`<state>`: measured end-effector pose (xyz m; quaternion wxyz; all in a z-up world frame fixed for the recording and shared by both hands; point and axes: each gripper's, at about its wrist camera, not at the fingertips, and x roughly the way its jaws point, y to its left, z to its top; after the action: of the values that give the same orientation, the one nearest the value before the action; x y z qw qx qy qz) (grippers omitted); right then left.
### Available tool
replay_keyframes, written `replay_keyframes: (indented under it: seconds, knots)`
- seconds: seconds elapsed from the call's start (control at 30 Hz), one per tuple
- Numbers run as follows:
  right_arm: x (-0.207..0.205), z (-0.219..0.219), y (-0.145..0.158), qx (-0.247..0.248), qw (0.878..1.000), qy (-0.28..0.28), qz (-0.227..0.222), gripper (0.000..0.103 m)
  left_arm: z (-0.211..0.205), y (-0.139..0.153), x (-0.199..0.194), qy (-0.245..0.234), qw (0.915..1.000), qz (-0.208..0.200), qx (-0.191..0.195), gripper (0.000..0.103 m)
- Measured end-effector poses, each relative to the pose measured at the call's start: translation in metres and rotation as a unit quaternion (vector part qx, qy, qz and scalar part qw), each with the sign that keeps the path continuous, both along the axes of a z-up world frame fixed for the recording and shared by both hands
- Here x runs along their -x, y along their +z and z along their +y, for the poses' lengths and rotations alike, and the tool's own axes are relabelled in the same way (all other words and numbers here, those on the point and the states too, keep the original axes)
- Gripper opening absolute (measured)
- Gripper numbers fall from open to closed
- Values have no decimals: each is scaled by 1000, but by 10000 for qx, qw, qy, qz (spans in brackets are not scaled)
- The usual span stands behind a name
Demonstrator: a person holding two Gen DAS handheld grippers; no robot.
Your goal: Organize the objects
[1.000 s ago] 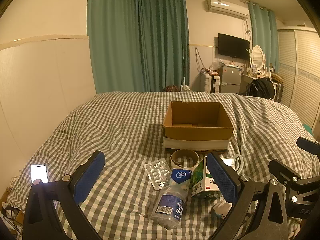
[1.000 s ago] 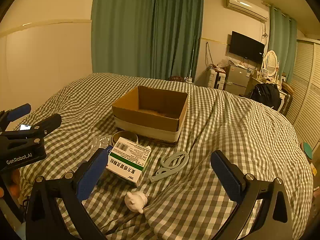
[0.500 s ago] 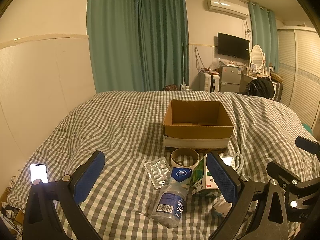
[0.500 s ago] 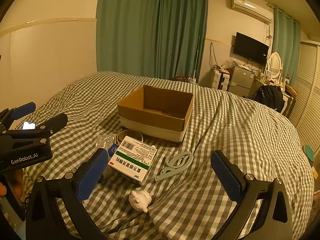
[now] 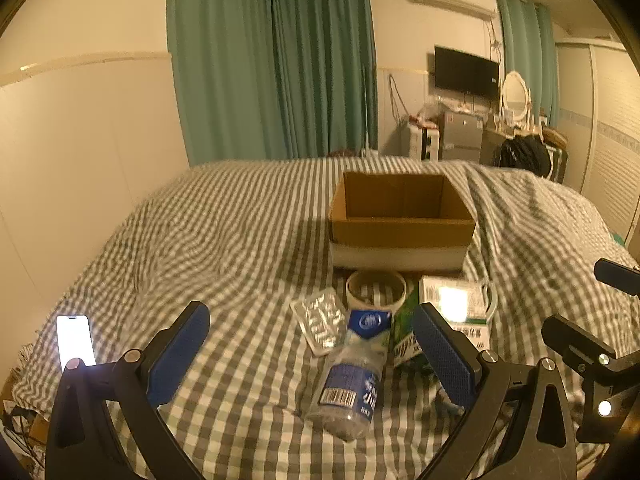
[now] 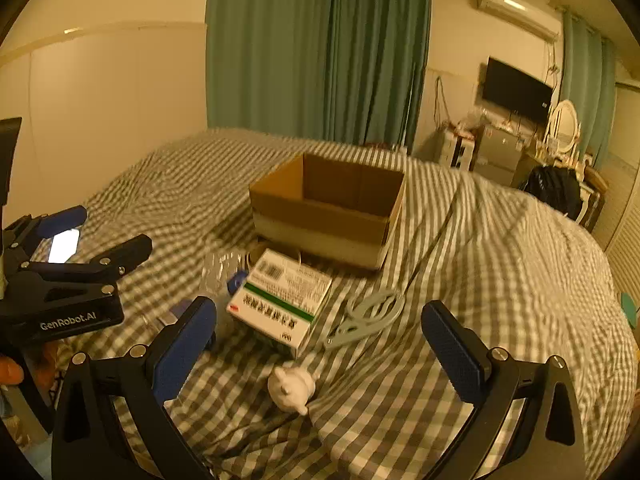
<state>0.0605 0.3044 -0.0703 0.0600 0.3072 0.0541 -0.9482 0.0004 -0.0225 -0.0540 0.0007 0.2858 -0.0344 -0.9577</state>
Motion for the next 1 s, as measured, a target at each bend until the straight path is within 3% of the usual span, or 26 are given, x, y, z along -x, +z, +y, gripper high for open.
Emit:
replay_keyframes:
  seconds: [0.33, 0.47, 0.57, 0.67, 0.73, 0.8, 0.87, 0.9, 1.0]
  knots:
    - [26, -4, -72, -120, 9934, 259, -1107, 101, -3, -56, 24, -182, 9946, -1013, -111, 103]
    - [35, -6, -95, -101, 9883, 352, -1481, 96, 2, -77, 31, -250, 9898, -1401, -97, 103]
    - [39, -10, -107, -185, 9843, 474, -1687, 83, 6, -92, 34, -345, 9849, -1694, -77, 100]
    - [41, -17, -116, -332, 9810, 572, -1824, 79, 8, -108, 38, -409, 9784, -2023, -85, 92]
    - [45, -19, -125, -389, 9771, 610, -2001, 69, 9, -116, 41, -484, 9740, -2208, -169, 89]
    - [48, -20, -132, -471, 9741, 636, -2119, 57, 8, -122, 42, -496, 9715, -2308, -212, 82]
    - [47, -22, -135, -508, 9729, 687, -2148, 48, 8, -125, 42, -529, 9696, -2373, -265, 69]
    - [46, -22, -136, -521, 9726, 693, -2155, 40, 7, -127, 41, -598, 9682, -2402, -354, 68]
    - [45, -19, -135, -459, 9732, 690, -2144, 39, 5, -124, 40, -616, 9679, -2403, -415, 68]
